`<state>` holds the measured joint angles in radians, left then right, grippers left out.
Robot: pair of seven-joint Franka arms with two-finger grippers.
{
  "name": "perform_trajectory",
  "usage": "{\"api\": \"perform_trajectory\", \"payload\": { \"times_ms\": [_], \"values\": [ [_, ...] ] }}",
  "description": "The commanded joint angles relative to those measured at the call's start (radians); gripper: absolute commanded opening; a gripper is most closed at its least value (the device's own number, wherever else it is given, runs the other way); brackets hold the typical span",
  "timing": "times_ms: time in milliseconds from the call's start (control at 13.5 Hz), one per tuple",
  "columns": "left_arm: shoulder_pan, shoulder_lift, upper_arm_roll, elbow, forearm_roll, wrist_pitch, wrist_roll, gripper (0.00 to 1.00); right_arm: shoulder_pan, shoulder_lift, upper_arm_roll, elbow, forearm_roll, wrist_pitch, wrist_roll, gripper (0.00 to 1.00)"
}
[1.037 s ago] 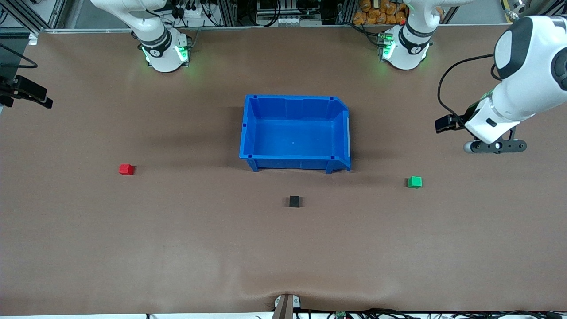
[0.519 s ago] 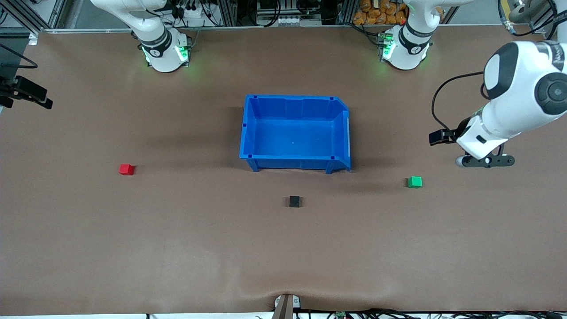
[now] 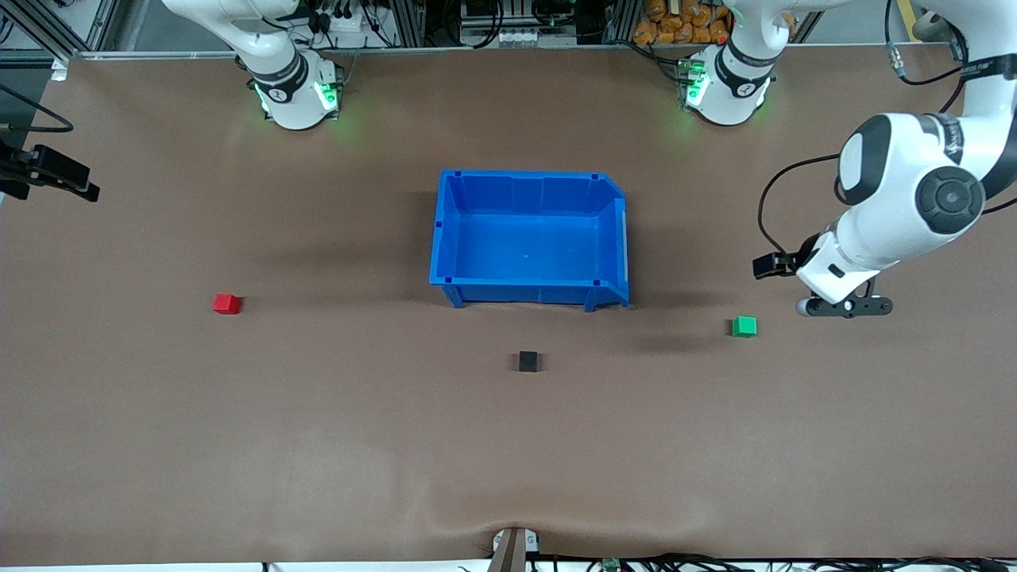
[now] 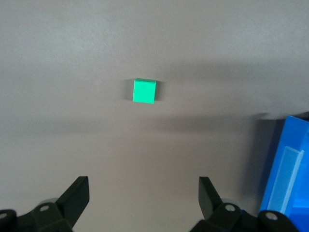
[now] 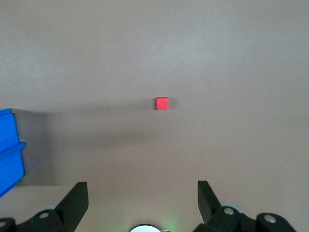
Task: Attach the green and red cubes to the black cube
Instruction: 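Move the open left gripper down over the green cube, then close the left gripper on the green cube and lift it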
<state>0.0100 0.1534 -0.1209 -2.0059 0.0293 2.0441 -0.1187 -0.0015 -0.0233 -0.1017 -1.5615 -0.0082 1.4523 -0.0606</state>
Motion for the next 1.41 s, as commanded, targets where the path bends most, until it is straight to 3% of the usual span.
{"api": "perform_trajectory", "payload": {
  "times_ms": [0, 593, 815, 1333],
  "values": [
    [0.007, 0.027, -0.006, -0.017, 0.017, 0.050, -0.009, 1.00, -0.003, 0.020, 0.002, 0.023, -0.009, 0.002, -0.001, 1.00],
    [0.028, 0.196, 0.004, -0.004, 0.040, 0.218, -0.003, 1.00, -0.011, 0.028, 0.000, 0.017, -0.009, -0.001, -0.001, 1.00],
    [0.038, 0.245, 0.003, 0.025, 0.095, 0.238, -0.004, 1.00, -0.011, 0.031, 0.000, 0.014, -0.009, -0.004, -0.001, 1.00],
    [0.038, 0.311, 0.001, 0.081, 0.095, 0.254, -0.009, 0.95, -0.011, 0.068, 0.000, 0.012, -0.010, 0.000, -0.001, 1.00]
  ]
}}
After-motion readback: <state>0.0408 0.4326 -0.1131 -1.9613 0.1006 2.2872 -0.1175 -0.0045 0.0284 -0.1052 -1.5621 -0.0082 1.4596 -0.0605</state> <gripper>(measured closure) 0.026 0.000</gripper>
